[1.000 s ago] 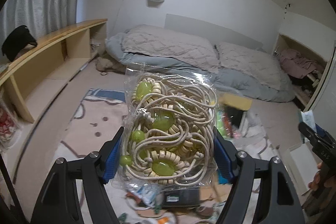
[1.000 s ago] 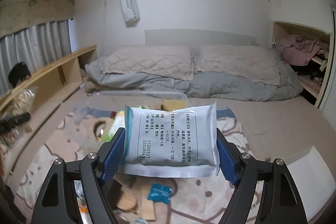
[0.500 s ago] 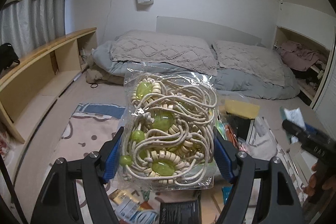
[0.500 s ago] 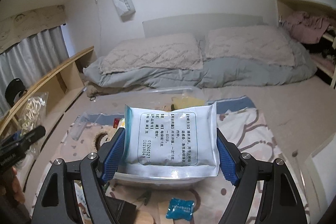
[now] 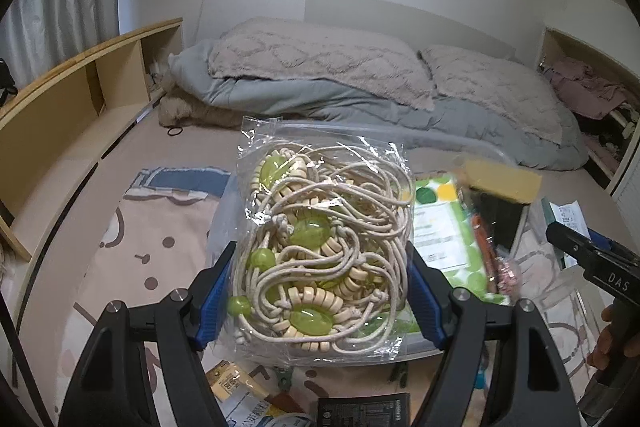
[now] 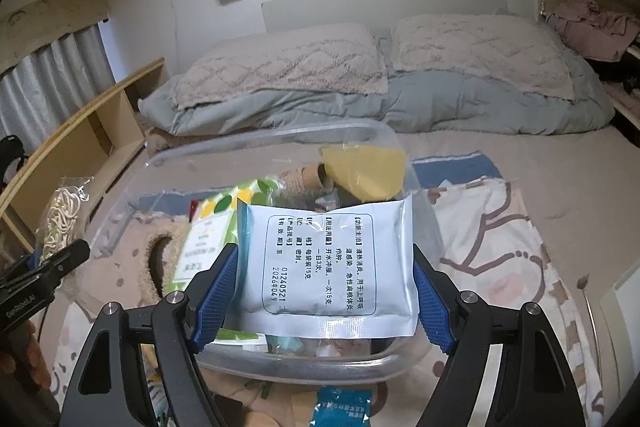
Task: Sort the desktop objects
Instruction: 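Carry the white packet to the clear box while the left tool carries the cord bag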
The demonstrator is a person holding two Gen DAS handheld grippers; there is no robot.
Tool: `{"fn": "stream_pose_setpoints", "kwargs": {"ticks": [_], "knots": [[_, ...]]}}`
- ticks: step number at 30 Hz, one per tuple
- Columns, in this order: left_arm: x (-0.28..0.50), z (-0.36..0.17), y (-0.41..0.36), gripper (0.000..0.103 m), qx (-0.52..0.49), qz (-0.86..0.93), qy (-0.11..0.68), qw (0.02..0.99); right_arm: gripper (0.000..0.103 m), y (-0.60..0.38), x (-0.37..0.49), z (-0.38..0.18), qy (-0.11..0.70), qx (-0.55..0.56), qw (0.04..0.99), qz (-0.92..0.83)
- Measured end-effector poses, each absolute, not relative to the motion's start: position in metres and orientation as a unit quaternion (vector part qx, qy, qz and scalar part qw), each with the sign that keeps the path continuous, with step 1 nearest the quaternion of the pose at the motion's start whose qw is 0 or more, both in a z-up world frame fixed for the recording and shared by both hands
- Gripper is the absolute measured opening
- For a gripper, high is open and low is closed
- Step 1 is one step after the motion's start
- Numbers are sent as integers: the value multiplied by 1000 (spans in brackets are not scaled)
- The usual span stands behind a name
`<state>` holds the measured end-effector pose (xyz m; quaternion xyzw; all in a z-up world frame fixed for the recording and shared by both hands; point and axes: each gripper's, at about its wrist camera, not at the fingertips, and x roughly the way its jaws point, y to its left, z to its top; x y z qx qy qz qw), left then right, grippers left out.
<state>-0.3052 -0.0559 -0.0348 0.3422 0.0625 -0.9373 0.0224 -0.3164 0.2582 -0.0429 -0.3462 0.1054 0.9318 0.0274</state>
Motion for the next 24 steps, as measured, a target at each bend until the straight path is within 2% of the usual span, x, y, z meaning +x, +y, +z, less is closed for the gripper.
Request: {"fn": "stream_pose_setpoints", "kwargs": {"ticks": [2,4,9,20,24], "knots": [[-307,-40,-59,76,347,-935,63,24,83,258,-320,-50,105,-355,36,928],[-308,-45,-62,76,353,-933,70,24,92,261,-321,-54,113,-358,41,926],[-314,-52,-68,76,364,-926,97,19,92,268,-317,-52,139,-351,28,925],[-321,-61,-67,76,380,-919,99,21,92,268,-317,-57,134,-365,18,921],[-323,-63,-68,76,381,-918,104,23,92,273,-314,-52,161,-363,0,918]]}}
